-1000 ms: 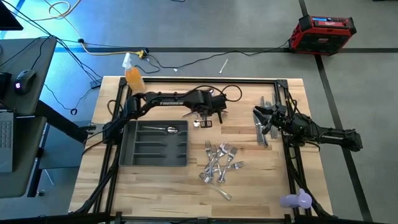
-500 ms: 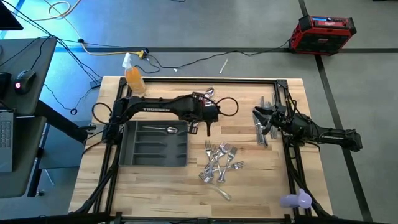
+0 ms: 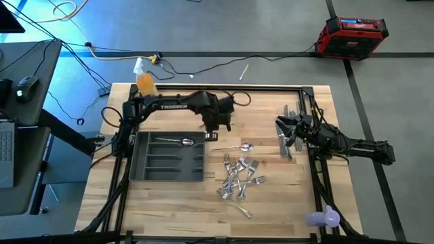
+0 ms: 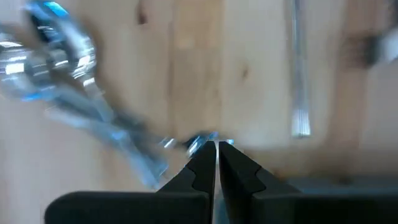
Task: Sort silverware
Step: Put the silver spoon into the black silverware tray
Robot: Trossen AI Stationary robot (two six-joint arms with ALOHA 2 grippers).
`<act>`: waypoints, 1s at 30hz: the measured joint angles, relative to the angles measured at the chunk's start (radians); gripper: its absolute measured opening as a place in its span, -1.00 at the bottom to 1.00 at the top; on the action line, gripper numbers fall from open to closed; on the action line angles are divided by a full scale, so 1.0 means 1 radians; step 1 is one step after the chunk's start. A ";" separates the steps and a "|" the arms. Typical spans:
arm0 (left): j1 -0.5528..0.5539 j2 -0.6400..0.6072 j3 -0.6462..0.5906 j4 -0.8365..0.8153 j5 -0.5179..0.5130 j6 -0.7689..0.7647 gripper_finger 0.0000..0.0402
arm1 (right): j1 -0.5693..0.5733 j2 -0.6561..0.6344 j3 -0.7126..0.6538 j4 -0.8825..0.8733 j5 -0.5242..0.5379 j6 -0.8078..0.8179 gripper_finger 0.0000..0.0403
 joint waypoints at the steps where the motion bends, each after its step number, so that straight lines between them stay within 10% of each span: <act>1: 0.010 0.000 -0.014 0.037 0.059 -0.009 -1.00 | 0.000 0.000 0.000 0.000 0.000 0.000 -0.40; 7: -0.023 0.004 -0.070 0.198 0.246 0.043 -0.85 | 0.000 0.000 0.000 0.000 0.001 -0.002 -0.40; 17: -0.153 0.084 -0.071 0.471 0.008 0.091 -0.23 | 0.000 0.000 0.000 0.004 0.023 -0.011 -0.40; 30: -0.172 0.178 -0.071 0.546 0.090 0.141 -0.39 | 0.000 0.000 0.000 0.005 0.024 -0.011 -0.40</act>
